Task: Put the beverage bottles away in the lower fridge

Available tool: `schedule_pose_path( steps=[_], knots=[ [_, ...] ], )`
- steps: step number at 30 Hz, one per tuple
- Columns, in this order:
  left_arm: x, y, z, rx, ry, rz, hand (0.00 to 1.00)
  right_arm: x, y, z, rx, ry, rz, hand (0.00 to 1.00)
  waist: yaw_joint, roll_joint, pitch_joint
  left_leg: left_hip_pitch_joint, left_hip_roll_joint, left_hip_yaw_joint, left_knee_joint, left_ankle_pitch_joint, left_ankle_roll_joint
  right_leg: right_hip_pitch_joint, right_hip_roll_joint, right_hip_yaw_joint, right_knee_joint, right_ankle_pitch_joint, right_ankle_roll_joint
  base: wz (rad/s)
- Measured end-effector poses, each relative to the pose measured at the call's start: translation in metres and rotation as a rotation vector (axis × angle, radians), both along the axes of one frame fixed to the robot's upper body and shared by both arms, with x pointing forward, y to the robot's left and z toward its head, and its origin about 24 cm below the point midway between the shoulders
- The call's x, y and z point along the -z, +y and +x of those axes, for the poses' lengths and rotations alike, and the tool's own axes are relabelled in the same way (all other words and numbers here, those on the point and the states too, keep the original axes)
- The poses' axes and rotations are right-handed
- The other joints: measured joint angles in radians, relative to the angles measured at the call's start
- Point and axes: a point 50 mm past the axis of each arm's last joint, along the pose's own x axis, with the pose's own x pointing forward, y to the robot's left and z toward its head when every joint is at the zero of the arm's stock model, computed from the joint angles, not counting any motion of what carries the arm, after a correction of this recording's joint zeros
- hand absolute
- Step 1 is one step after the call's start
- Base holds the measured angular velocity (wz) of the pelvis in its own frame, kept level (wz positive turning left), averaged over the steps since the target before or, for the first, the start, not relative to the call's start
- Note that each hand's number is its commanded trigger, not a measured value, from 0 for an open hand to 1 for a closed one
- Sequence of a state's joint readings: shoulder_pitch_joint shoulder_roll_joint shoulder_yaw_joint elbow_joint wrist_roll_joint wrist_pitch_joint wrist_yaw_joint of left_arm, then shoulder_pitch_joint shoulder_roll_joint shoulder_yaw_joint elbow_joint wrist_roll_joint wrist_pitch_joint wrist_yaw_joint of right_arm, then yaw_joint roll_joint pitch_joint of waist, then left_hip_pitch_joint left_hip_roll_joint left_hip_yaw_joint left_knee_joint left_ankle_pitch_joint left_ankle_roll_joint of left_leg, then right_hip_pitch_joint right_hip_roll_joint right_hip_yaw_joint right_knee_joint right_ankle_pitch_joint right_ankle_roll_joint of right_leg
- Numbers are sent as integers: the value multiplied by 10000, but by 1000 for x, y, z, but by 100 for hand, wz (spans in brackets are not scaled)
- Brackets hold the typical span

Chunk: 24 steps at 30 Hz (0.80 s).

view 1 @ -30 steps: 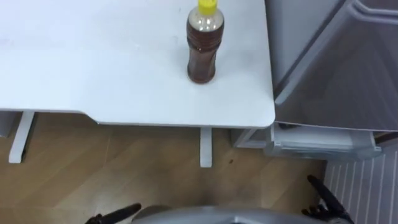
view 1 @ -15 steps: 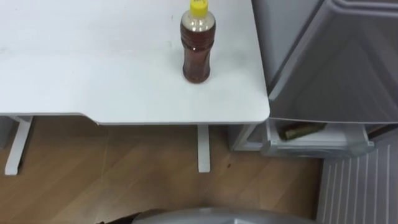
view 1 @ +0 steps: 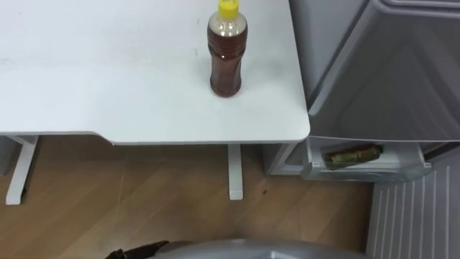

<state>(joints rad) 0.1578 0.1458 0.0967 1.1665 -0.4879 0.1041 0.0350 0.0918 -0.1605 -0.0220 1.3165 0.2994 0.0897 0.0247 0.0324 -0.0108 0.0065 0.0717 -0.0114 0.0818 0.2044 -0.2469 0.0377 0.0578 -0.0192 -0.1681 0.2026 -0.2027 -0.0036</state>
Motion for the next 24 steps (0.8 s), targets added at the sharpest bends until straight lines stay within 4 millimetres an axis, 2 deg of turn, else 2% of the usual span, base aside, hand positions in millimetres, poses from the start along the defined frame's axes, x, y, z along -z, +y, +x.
schedule_pose_path(
  steps=[8, 17, 20, 24],
  knots=[
    [0, 0, 0, -301, 140, 303, 0, 0, 0, -3, 88, 180, 5, 0, -7, 19, 19, 135, 5, -25, -70, -3, 0, 183, 10, -31, -8, -1, 0, 0],
    [-5, 17, -13, -4235, 720, 1642, 0, 0, 0, -7, 249, 383, -134, 0, 88, 45, 20, 435, 2, -21, -185, -5, 1, 336, 23, -19, -56, -2, 1, -1],
    [-10, 25, -11, -5320, 552, 1960, 0, 0, 0, -8, 267, 469, -193, 0, 95, 54, 15, 434, 9, -50, -184, -6, 2, 356, 23, -52, -42, -3, 1, 0],
    [-19, 38, 1, -6555, -33, 2687, 0, -1, -3, -10, 175, 467, -293, 0, 288, 121, -9, 432, 6, -57, -195, -6, 2, 392, 29, 5, -22, -4, 1, 0]
  ],
)
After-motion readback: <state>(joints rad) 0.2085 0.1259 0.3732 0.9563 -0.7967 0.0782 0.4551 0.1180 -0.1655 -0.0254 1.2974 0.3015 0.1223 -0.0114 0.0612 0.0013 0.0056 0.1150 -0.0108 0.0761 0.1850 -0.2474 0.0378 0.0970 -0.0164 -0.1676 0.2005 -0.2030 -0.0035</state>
